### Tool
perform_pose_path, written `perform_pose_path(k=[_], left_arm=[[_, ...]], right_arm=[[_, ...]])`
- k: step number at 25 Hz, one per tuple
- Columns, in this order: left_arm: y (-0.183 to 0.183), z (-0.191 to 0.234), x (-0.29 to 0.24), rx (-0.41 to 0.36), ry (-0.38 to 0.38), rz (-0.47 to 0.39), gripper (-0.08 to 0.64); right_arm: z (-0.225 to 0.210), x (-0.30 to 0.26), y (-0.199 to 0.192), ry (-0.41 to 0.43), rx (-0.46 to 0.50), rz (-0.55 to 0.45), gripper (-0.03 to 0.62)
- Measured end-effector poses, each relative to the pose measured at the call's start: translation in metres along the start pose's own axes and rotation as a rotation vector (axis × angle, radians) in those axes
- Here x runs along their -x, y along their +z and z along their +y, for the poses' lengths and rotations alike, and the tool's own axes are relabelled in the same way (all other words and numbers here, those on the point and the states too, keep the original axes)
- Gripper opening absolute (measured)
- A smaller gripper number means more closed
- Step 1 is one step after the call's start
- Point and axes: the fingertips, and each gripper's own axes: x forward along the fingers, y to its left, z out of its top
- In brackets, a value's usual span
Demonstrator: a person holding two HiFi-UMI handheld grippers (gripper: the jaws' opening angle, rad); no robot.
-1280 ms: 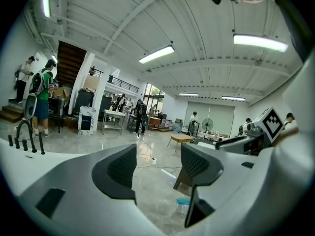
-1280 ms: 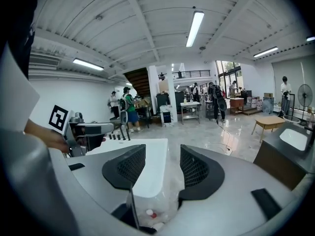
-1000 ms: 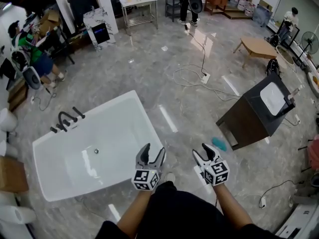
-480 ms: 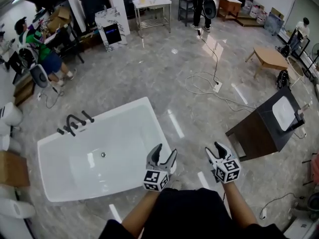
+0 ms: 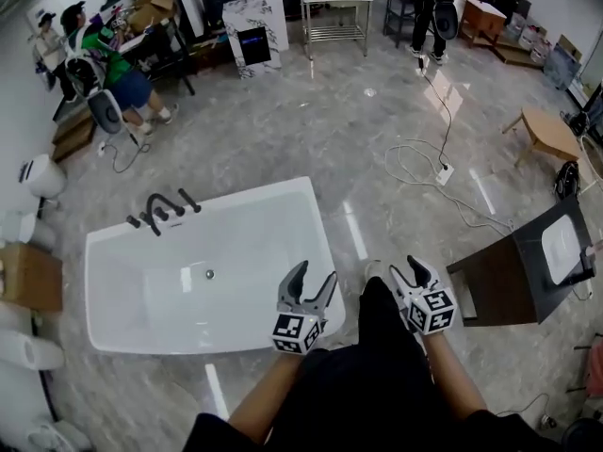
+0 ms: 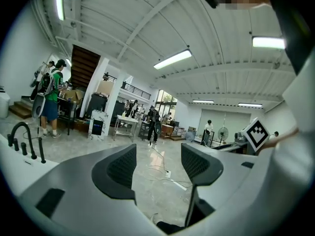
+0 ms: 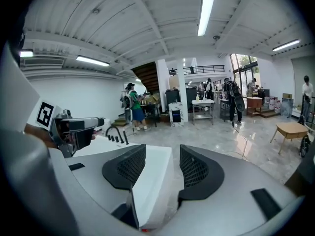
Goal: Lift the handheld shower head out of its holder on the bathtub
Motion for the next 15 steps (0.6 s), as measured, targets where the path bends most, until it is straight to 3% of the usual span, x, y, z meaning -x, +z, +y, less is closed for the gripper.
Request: perform_pose_path(k=[4,11,15], left_arm=[[0.012,0.035,-0.029,-0.003,0.099,-0.02,0.264],[0.031,0.097,-0.088,0.104,0.285,-0.062,0.272],[0.047,0.111,-0.132,0.147,0.298,-0.094,0.273]], right_arm=[[-0.023,-0.064,0.02,0.08,0.007,-0.011,0.189],[-0.054,-0.181,0.058,0.273,0.069,0.053,0.189],[-0.068,-0.233,0.086,0.36,0.116,0.083,0.189]])
